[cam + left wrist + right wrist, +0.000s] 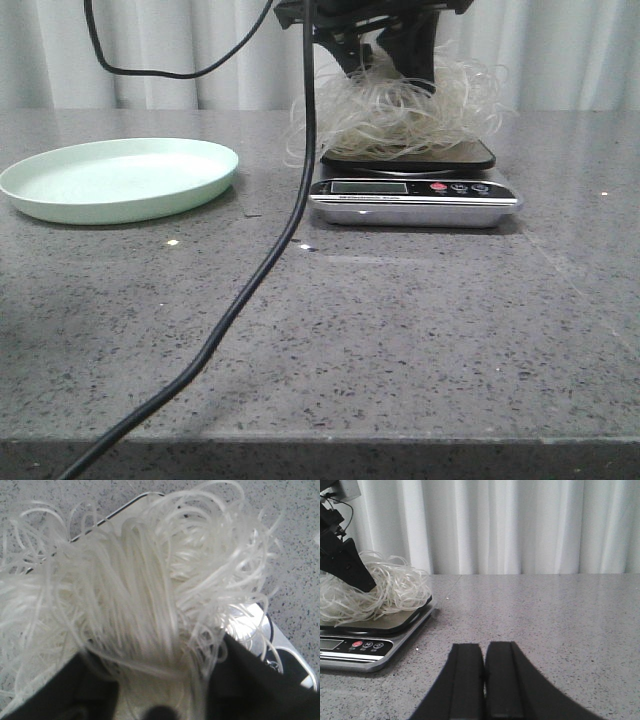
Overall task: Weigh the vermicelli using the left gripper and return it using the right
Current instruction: 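Carry the vermicelli with the left gripper onto the scale and release, then raise the left gripper away from the scale and wait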
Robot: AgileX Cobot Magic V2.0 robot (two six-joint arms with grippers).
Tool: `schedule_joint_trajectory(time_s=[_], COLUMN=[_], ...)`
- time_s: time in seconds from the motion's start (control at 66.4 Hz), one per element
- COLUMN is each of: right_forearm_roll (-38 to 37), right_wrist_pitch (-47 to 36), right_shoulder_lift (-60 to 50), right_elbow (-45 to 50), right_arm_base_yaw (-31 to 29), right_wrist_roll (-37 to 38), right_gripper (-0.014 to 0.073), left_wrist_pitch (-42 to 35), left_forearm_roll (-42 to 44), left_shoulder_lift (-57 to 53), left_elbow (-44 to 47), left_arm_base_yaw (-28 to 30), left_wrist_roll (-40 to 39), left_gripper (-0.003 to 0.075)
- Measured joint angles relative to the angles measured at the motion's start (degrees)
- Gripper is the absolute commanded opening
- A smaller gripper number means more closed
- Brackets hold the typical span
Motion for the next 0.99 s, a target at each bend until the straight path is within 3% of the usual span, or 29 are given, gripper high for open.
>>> schedule_joint_trajectory(time_s=[0.211,0.391,0.542,0.783,0.994], right_forearm_roll=[0.00,0.00,0.04,0.04,0.04], right_wrist_pitch=[0.00,0.00,0.00,0.00,0.00], right_shoulder_lift=[0.00,0.00,0.00,0.00,0.00], right_elbow=[0.00,0.00,0.00,0.00,0.00], right_arm_base_yaw=[0.00,0.00,0.00,0.00,0.00], right_wrist_roll=[0.00,0.00,0.00,0.00,0.00], right_gripper=[0.0168,0.0168,0.0168,0.0168,0.0168], left_wrist_pitch=[3.40,6.84,7.51,7.78,7.65], left_forearm_roll=[0.13,0.61,2.98,6.01,9.31], left_shoulder_lift=[0.39,-1.22,-5.89,-15.52,-27.83], left_elbow=[-7.03,-17.49,-20.22,-16.13,-0.07], left_arm_base_yaw=[0.00,0.00,0.00,0.33,0.33], left_wrist_roll=[0.09,0.22,0.54,2.08,2.58], left_gripper=[0.0537,0.0468,0.0411,0.0340,0.0295])
